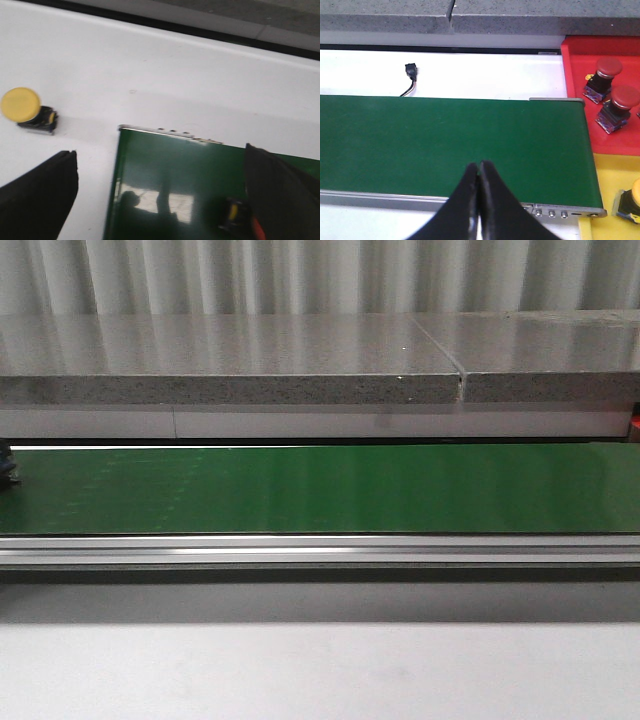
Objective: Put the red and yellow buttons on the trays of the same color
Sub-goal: 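Lower the red button onto the belt and open the left gripper, then grasp the last yellow push-button on the table with the left gripper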
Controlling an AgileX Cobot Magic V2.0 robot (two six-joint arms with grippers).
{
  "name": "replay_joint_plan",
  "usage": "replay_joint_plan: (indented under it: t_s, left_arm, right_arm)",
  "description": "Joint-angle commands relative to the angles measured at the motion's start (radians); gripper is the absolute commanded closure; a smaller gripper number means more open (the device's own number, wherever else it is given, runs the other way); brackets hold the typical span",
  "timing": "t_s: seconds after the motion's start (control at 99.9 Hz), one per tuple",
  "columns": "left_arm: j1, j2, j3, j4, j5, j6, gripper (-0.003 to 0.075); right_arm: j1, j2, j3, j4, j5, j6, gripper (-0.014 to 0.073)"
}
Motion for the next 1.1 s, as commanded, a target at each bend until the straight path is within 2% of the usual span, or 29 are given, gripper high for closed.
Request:
replay_joint_plan:
  t_s: [0.0,0.32,0.58,1.091]
  left_arm:
    - [0.044,-0.001,-0.031,0.019,-0.058,-0.047,0.008]
    - [0.158,0.157,-0.031,0.017,-0.133,-0.078,0.008]
    - [0.175,0.267,-0.036,0.017,-0.24,-0.08,0.008]
    - [0.175,0.523,-0.291,0.024,-0.217,-0.08,0.008]
  right_arm:
    - [0.001,-0.004,-0.025,0.008,-0.055,-0.006,0.066]
    - [0.001,-0.004,-0.025,0.008,-0.055,-0.006,0.066]
    - [0.001,-0.004,-0.025,0.008,-0.055,-0.006,0.066]
    - [0.001,-0.004,-0.025,0.008,-0.055,-0.006,0.066]
